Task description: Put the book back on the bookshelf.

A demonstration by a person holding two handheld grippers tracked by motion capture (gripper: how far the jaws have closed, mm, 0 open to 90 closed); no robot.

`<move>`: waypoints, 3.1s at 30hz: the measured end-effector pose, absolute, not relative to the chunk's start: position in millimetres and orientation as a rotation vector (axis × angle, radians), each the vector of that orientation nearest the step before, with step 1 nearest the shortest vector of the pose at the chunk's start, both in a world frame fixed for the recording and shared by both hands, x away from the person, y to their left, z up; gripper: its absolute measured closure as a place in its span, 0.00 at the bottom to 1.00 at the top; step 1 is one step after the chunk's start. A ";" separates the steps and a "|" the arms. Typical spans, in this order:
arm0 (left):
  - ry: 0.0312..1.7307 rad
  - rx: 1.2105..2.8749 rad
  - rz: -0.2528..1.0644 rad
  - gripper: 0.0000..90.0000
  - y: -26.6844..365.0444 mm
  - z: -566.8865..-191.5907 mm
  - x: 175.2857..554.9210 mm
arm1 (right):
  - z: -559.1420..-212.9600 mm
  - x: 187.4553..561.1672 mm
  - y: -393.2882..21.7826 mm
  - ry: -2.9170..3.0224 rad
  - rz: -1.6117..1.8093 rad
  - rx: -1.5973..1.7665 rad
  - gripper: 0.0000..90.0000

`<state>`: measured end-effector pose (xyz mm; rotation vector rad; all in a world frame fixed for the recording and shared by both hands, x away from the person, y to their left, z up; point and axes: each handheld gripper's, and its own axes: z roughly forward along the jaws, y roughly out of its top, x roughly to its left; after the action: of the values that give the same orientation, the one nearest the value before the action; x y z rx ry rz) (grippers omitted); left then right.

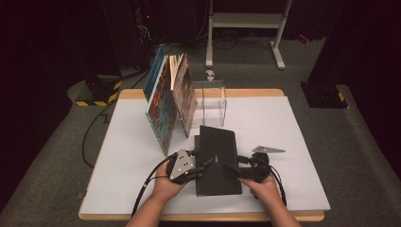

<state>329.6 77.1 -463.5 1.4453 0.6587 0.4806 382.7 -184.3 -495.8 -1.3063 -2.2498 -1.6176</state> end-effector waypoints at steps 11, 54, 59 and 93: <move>0.604 1.431 0.505 0.56 78.1 -465.2 324.7 | -498.1 387.8 -187.0 -2.189 -1.622 -1.277 0.07; 0.758 1.409 0.365 0.58 82.5 -464.2 318.6 | -471.7 353.6 -185.5 -2.419 -1.701 -1.285 0.25; 0.779 1.407 0.354 0.58 82.4 -462.5 317.6 | -470.3 351.5 -185.5 -2.427 -1.710 -1.279 0.25; 0.834 1.357 0.354 0.67 78.4 -441.9 320.2 | -450.6 337.8 -190.7 -2.518 -1.853 -1.279 0.40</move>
<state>320.2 78.4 -441.9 1.3574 0.8342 0.3543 337.8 -190.7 -450.6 -1.2788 -2.5180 -1.8534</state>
